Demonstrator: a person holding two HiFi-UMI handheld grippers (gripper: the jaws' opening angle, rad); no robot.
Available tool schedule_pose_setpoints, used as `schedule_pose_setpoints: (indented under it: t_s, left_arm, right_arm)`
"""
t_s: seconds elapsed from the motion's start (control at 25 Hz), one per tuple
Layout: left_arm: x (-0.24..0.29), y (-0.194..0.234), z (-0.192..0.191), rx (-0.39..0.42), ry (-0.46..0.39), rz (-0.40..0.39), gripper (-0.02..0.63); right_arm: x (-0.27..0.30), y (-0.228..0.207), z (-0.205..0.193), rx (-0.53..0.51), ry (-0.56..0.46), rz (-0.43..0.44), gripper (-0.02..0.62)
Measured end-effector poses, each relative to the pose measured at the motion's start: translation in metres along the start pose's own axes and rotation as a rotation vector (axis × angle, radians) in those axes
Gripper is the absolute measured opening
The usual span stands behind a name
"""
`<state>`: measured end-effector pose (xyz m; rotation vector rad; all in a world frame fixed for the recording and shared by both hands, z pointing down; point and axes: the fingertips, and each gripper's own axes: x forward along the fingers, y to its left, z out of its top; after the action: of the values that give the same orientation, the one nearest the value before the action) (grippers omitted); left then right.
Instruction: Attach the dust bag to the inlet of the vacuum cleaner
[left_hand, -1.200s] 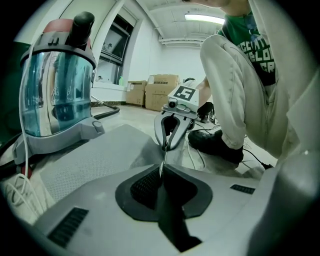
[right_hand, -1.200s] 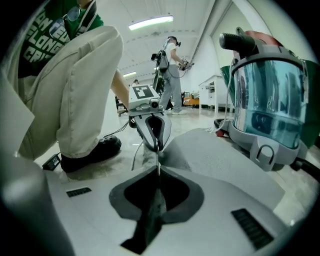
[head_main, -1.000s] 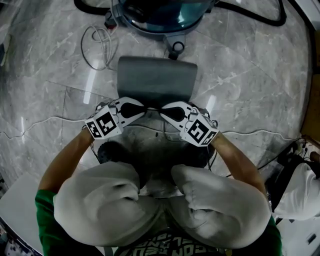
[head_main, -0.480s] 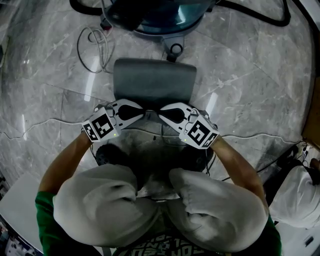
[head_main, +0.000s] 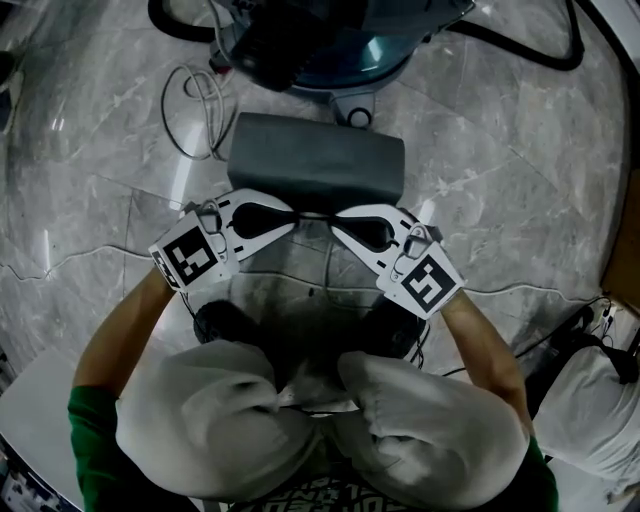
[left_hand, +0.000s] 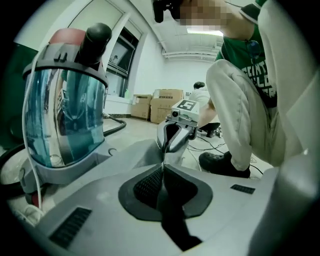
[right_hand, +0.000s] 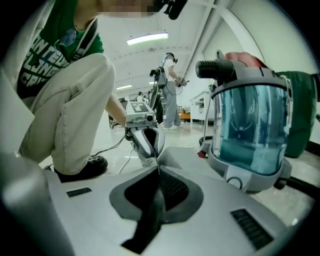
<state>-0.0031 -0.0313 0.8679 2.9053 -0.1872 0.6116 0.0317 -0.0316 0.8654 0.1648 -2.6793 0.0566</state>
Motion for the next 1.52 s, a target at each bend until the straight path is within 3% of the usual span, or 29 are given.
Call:
schedule_pose_setpoints:
  t_s: [0.28, 0.6, 0.76, 0.88, 1.08, 1.52]
  left_arm:
    - [-0.033, 0.025, 0.049, 0.04, -0.077, 0.05, 0.014]
    - [-0.069, 0.033, 0.094, 0.125, -0.144, 0.075, 0.014]
    - [-0.089, 0.041, 0.123, 0.175, -0.175, 0.105, 0.014]
    - [-0.105, 0.046, 0.142, 0.169, -0.198, 0.135, 0.014]
    - [-0.127, 0.056, 0.167, 0.185, -0.193, 0.175, 0.014]
    - [-0.153, 0.074, 0.193, 0.25, -0.18, 0.222, 0.015]
  right_arm:
    - [-0.008, -0.026, 0.055, -0.048, -0.053, -0.051, 0.018]
    - [-0.017, -0.039, 0.118, -0.012, -0.156, -0.127, 0.02]
    - [-0.025, -0.049, 0.151, -0.063, -0.157, -0.166, 0.02]
    - [-0.03, -0.054, 0.175, -0.093, -0.164, -0.2, 0.02]
    - [-0.036, -0.066, 0.211, -0.118, -0.199, -0.248, 0.02]
    - [-0.034, -0.081, 0.25, -0.108, -0.265, -0.318, 0.021]
